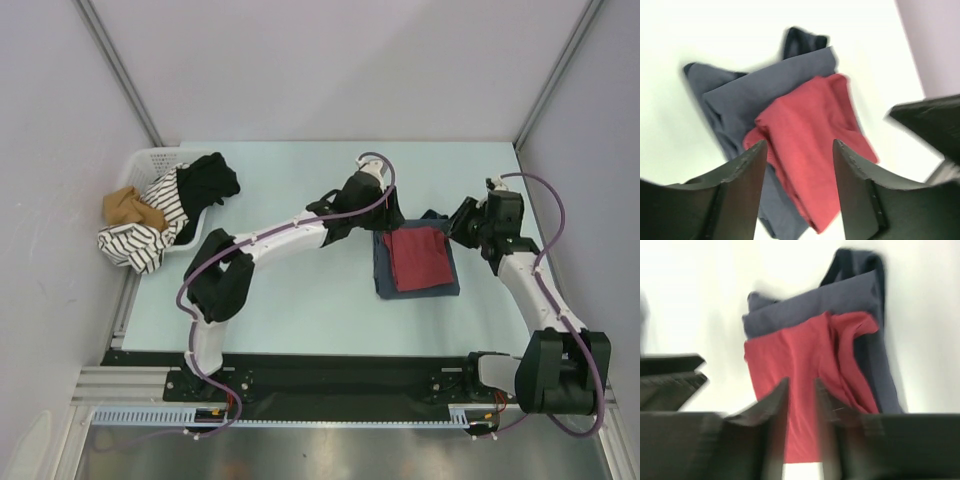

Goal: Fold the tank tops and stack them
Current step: Neatly place the folded tank top to the corner

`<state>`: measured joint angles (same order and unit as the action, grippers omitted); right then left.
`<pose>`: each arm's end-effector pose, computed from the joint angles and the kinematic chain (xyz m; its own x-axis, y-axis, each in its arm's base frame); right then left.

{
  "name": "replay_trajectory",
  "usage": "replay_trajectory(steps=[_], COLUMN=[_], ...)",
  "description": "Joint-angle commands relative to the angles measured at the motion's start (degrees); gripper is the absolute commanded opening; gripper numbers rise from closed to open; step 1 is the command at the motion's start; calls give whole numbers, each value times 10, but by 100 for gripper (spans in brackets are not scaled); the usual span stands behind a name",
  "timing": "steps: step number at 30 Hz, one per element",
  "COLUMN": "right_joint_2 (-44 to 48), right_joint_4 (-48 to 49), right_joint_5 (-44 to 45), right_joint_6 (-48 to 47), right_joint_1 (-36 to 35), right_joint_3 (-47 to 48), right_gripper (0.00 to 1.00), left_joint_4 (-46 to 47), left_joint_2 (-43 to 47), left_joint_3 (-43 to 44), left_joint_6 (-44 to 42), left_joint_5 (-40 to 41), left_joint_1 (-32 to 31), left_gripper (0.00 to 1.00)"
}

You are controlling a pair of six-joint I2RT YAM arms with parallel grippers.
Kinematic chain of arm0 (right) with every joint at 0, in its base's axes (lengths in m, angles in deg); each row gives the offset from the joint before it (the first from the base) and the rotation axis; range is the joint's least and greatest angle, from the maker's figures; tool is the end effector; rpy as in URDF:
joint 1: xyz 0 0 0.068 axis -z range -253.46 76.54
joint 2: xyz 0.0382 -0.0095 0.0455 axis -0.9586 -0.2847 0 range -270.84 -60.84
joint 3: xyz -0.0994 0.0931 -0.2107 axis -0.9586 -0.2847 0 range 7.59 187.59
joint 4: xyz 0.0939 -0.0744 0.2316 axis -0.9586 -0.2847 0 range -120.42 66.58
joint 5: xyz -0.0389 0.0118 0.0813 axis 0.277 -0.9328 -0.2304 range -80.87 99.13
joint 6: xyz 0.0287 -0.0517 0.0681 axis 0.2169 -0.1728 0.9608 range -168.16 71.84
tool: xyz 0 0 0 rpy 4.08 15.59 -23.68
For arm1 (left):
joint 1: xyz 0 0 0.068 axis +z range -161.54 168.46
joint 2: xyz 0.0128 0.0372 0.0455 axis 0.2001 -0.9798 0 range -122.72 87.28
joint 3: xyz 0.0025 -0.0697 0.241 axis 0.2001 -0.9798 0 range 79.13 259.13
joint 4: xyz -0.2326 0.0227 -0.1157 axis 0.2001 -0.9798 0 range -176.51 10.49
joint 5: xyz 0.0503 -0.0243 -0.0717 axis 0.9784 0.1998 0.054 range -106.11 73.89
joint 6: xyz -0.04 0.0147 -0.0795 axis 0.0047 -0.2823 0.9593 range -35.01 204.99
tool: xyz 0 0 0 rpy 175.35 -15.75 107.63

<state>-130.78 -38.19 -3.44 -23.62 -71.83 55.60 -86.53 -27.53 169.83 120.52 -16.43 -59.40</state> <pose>0.3090 0.0088 0.2134 -0.6042 0.4226 -0.6755 0.1145 0.8850 0.4513 0.3359 -0.3717 0.2075 -0.7151 -0.0758 -0.6949 0.4044 0.7660 -0.4997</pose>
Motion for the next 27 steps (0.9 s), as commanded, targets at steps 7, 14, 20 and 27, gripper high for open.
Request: replay_trajectory(steps=[7,14,20,27], right_joint_2=[20,18,50,164], right_joint_4=[67,106,71,-51], right_joint_5=[-247,-202,-192,-91], right_joint_6=[34,62,54,31], right_joint_1=[3,24,27,29], right_joint_3=[-135,-227,-233,-175], right_gripper=[0,0,0,7], left_joint_4=[54,6,-25,-48], left_joint_2=[-40,-133,-151,-55], left_joint_3=[38,100,142,117], left_joint_6=[40,48,30,-6], left_joint_5=[-115,-112,-101,-61], left_joint_1=[-9,-9,-3,0], left_gripper=[52,51,50,58])
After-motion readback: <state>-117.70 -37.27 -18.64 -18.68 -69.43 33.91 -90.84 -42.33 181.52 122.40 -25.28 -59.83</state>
